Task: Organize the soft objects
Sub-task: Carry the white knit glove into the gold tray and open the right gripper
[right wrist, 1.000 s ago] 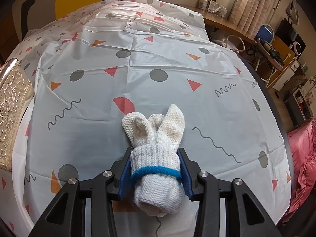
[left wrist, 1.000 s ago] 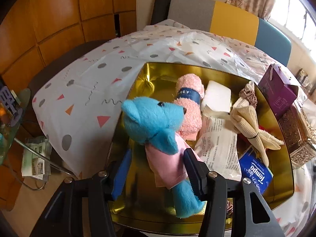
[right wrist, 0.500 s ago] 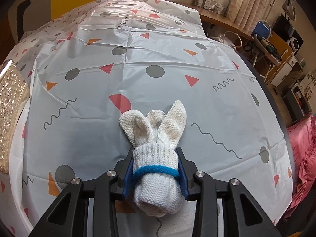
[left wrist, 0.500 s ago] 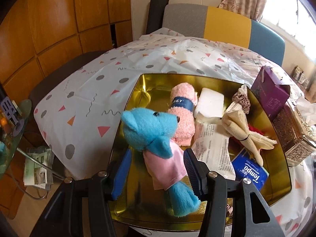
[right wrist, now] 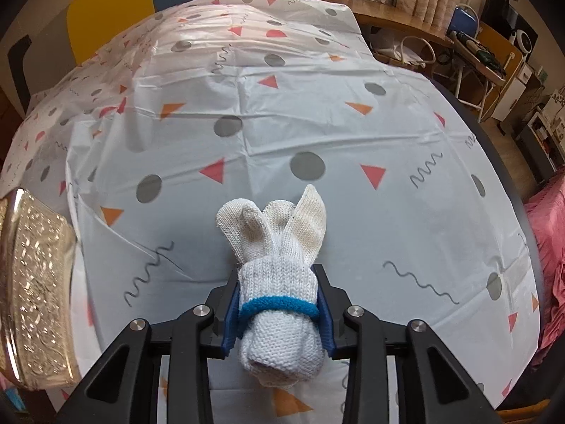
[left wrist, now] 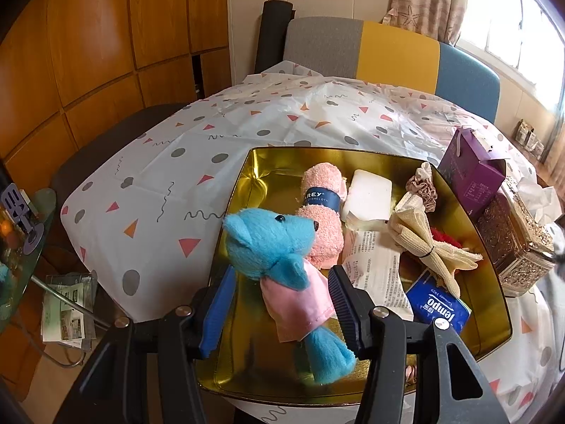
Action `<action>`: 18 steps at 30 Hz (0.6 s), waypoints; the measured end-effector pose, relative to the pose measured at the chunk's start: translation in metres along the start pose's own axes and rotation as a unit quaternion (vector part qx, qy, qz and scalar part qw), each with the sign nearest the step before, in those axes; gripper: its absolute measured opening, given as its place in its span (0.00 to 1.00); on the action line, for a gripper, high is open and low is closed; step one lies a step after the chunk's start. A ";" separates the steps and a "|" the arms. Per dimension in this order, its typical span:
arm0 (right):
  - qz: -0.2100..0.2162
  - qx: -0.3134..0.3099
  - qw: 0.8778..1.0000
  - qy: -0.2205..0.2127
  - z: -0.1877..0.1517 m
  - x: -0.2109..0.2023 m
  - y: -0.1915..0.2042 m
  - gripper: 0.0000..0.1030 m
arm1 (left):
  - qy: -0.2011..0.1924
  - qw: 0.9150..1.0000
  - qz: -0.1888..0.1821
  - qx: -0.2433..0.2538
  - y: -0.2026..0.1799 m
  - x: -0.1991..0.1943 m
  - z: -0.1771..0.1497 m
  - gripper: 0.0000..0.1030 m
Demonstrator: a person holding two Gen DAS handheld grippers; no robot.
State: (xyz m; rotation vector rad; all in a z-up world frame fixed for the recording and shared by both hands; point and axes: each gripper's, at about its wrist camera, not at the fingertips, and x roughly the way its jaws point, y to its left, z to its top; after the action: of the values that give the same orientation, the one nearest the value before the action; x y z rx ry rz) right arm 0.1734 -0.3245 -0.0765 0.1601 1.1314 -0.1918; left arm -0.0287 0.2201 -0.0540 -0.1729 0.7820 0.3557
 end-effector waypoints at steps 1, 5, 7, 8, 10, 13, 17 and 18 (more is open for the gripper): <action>0.004 -0.004 1.000 -0.006 0.006 -0.005 0.007 0.34 | 0.000 1.000 0.000 -0.001 0.000 0.000 0.000 0.54; 0.020 -0.024 0.999 -0.039 0.035 -0.032 0.037 0.34 | -0.002 1.000 -0.002 -0.001 0.000 -0.001 0.000 0.54; 0.033 -0.037 0.997 -0.061 0.050 -0.051 0.055 0.34 | -0.003 1.000 -0.002 0.000 0.001 -0.002 0.000 0.54; 0.040 -0.046 0.995 -0.075 0.056 -0.062 0.065 0.34 | -0.004 1.000 -0.002 0.001 0.000 -0.002 0.000 0.54; 0.056 -0.068 0.991 -0.102 0.066 -0.086 0.087 0.34 | -0.003 1.000 -0.002 0.000 0.000 -0.002 0.000 0.54; 0.081 -0.106 0.982 -0.137 0.075 -0.118 0.123 0.34 | -0.002 1.000 -0.002 -0.001 0.000 -0.002 -0.001 0.54; 0.121 -0.157 0.965 -0.171 0.071 -0.154 0.172 0.34 | -0.002 1.000 0.000 -0.002 0.001 -0.003 -0.001 0.54; 0.131 -0.169 0.961 -0.176 0.067 -0.160 0.183 0.34 | -0.002 1.000 0.001 -0.002 0.002 -0.002 -0.001 0.54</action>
State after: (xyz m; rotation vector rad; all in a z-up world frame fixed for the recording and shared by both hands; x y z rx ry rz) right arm 0.2093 -0.1503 0.1027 -0.0303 0.7633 0.2040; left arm -0.0316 0.2207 -0.0531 -0.1751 0.7767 0.3591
